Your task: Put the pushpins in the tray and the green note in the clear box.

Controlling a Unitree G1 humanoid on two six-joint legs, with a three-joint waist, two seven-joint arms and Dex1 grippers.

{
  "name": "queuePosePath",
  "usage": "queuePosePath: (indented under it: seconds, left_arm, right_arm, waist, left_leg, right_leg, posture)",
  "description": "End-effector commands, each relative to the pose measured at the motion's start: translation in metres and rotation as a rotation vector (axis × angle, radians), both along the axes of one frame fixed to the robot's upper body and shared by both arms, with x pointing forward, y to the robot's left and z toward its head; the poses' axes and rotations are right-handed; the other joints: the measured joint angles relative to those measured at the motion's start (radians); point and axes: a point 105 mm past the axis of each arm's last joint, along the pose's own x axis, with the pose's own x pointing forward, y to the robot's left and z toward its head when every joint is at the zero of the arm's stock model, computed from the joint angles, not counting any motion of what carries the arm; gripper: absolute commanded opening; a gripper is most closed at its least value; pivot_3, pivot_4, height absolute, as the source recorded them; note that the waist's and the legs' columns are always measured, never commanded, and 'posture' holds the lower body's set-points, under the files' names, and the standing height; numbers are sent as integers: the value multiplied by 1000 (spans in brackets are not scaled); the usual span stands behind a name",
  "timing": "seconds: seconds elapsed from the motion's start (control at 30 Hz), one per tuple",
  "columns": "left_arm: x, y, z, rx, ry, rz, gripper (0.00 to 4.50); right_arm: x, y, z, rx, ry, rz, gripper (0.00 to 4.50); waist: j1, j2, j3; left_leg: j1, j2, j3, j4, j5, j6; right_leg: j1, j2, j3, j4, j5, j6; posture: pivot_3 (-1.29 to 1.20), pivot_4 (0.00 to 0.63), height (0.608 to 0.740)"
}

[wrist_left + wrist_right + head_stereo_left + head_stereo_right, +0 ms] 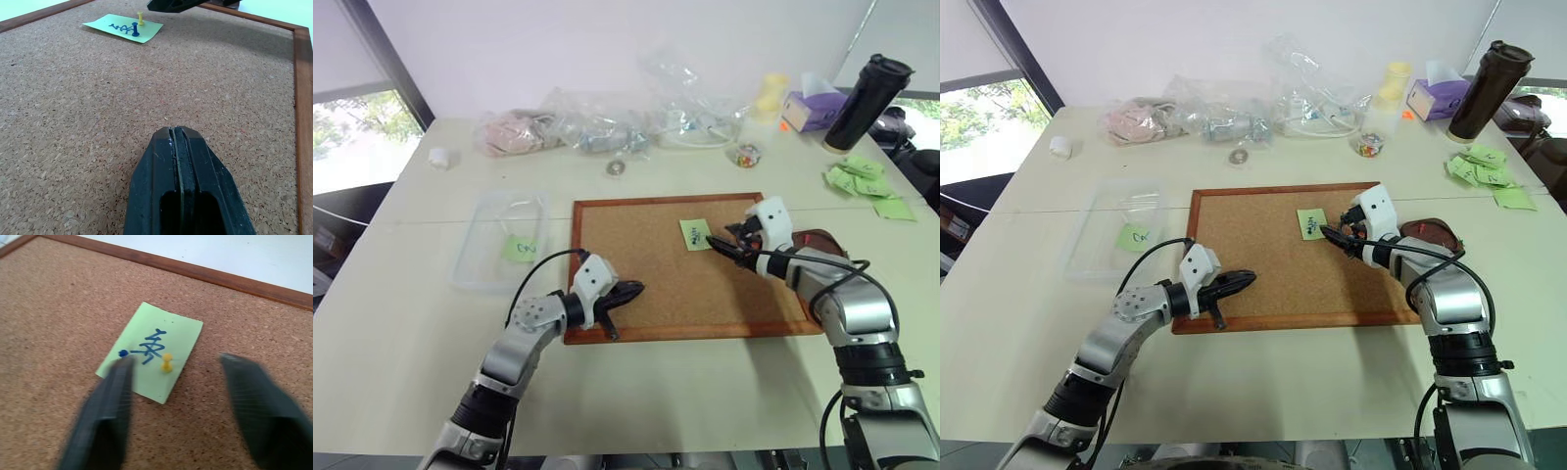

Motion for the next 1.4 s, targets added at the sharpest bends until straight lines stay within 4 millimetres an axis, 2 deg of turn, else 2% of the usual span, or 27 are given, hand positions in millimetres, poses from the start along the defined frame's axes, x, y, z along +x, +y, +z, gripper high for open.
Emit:
queuePosePath:
  seconds: [0.03,0.57,0.67,0.73,0.9,1.1,1.23,1.3,1.4]
  left_arm:
    - [-2,3,-7,13,26,13,0]
    - [-2,3,-6,11,24,24,0]
    - [-2,4,-6,11,24,27,0]
    - [-2,4,-6,11,22,29,0]
    - [-2,4,-6,8,23,31,0]
    - [-3,4,-7,7,24,28,0]
    - [-4,4,-8,7,29,26,0]
    - [-4,4,-8,6,32,27,0]
    - [-4,2,-8,2,36,25,0]
  right_arm:
    - [6,8,14,4,-60,24,1613]
    - [13,13,-3,-15,-32,34,1613]
    - [14,13,-5,-17,-30,32,798]
    - [15,15,-3,-11,-33,35,17]
    - [15,18,1,-6,-41,44,17]
    - [9,9,28,40,-101,19,17]
    - [2,-10,61,137,-153,-52,17]
    - [-1,-19,69,172,-164,-84,17]
    - [-4,-46,80,293,-168,-185,17]
  waist:
    - [0,0,0]
    - [-1,0,0]
    - [-1,0,0]
    - [-1,0,0]
    - [-1,0,0]
    - [-1,0,0]
    - [3,0,0]
    - [2,0,0]
    - [2,0,0]
  left_leg:
    - [0,0,0,0,0,0]
    - [0,0,0,0,0,0]
    - [0,0,0,0,0,0]
    - [0,0,0,0,0,0]
    - [0,0,0,0,0,0]
    - [-1,0,0,0,0,0]
    - [-2,0,0,0,0,0]
    - [-1,0,0,0,0,0]
    - [0,0,0,-1,0,0]
  right_leg:
    - [0,0,0,0,0,0]
    - [0,0,0,0,0,0]
    - [0,0,0,0,0,0]
    - [0,0,0,0,0,0]
    - [0,0,0,0,0,0]
    - [-1,0,0,0,0,0]
    - [-2,0,0,0,0,0]
    - [-2,0,0,0,0,0]
    - [-1,0,0,0,0,0]
  posture:
    - [0,150,730]
    - [0,150,730]
    - [0,150,730]
    - [0,150,730]
    - [0,150,730]
    - [0,150,730]
    - [0,150,730]
    - [0,150,730]
    - [0,150,730]
